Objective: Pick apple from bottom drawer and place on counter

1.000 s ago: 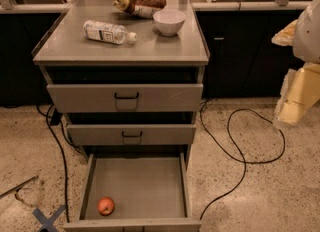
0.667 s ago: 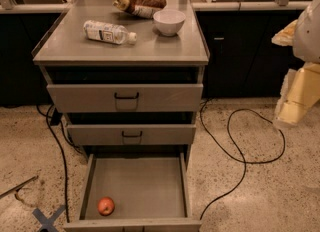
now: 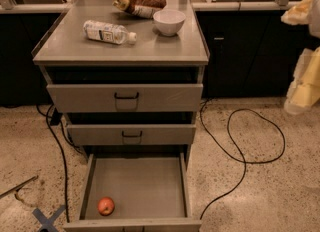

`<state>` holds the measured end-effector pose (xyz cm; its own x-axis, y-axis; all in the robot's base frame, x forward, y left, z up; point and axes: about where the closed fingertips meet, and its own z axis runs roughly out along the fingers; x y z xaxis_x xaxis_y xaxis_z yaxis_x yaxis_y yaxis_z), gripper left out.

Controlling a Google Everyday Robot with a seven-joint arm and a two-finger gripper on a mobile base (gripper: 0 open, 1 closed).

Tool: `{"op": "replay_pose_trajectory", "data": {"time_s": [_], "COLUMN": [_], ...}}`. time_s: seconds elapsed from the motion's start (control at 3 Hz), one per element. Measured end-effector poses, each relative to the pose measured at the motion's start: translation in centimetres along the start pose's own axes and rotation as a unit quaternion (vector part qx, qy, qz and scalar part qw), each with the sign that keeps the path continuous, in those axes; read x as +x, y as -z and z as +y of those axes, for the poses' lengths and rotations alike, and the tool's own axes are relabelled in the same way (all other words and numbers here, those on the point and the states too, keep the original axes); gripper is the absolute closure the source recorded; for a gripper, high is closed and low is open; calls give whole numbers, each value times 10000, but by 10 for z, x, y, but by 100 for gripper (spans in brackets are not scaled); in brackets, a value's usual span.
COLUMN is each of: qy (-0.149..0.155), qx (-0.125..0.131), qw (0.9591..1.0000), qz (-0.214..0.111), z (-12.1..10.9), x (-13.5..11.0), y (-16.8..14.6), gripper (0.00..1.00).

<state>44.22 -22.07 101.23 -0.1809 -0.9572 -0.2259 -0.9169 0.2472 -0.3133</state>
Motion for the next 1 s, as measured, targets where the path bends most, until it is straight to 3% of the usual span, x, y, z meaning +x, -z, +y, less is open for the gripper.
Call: {"op": "replay_pose_trajectory", "data": {"time_s": [0.33, 0.67, 1.0], "qy": [100, 222, 356], "qx": [150, 163, 22], "qw": [9996, 9985, 9971], "qz": [-215, -466, -674], "z": [1, 16, 43], "x": [-6, -13, -18], "y": [16, -4, -52], "gripper": [0, 0, 0]}}
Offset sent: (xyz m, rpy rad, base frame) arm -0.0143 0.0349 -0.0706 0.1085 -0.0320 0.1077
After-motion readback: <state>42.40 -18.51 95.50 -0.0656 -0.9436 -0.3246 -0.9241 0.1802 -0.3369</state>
